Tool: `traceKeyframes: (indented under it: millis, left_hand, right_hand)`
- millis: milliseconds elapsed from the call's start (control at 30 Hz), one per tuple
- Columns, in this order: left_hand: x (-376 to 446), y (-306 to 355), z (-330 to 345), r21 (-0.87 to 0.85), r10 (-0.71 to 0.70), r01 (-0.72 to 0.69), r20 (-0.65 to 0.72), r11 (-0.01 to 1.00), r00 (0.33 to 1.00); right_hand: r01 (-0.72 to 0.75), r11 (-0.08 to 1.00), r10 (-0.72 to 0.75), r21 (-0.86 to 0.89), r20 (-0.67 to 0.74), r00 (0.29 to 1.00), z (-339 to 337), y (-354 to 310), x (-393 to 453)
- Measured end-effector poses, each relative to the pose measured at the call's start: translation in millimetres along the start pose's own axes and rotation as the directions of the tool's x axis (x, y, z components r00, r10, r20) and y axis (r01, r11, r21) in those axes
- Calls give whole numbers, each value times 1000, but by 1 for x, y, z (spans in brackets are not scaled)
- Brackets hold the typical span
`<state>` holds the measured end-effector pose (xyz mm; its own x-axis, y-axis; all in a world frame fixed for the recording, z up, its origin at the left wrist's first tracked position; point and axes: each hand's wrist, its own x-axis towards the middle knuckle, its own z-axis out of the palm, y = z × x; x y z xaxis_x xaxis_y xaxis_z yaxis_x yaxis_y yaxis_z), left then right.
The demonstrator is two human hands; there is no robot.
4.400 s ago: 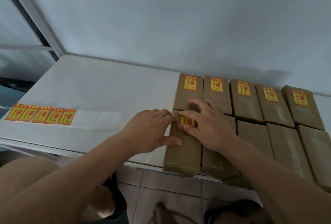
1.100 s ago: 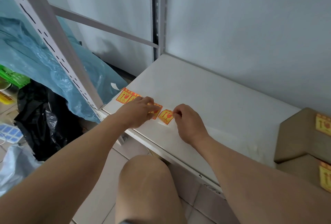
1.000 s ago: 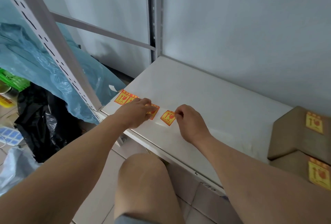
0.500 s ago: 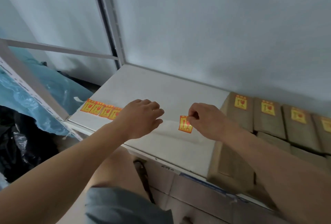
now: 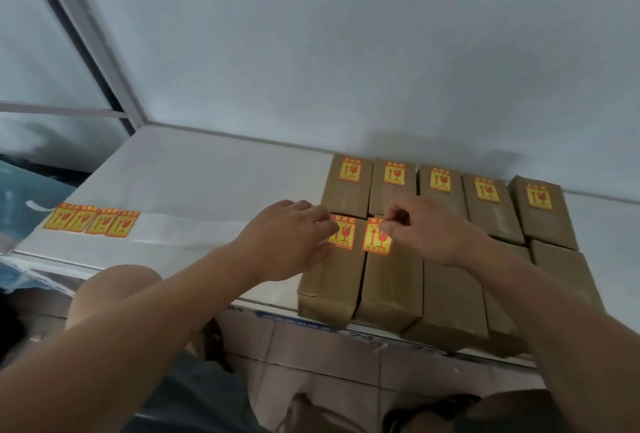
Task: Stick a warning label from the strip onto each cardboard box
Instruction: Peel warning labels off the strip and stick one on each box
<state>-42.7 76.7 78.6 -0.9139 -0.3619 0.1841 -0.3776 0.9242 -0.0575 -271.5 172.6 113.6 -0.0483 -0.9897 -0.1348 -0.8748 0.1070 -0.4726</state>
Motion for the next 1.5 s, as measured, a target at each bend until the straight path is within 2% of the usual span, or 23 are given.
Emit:
traceKeyframes:
  millis: [300, 600, 1033, 1333, 1500]
  left_hand:
    - [30, 42, 8, -79, 41, -38, 42, 996, 998]
    - [34, 52, 15, -98, 76, -62, 155, 993, 985]
    - [34, 49, 22, -109, 82, -65, 154, 992, 985]
    - [35, 49, 23, -125, 83, -61, 173, 990, 981]
    - [35, 48, 24, -135, 88, -65, 172, 989, 981]
  right_hand:
    - [-91, 992, 91, 88, 10, 996, -8, 47, -12]
    - [-91, 989, 89, 119, 25, 996, 2, 52, 1]
    - [-124, 985, 114, 119, 85, 990, 4, 49, 7]
    - [-150, 986, 141, 73, 108, 984, 5, 46, 8]
    - [-172, 985, 173, -21, 95, 980, 8, 43, 10]
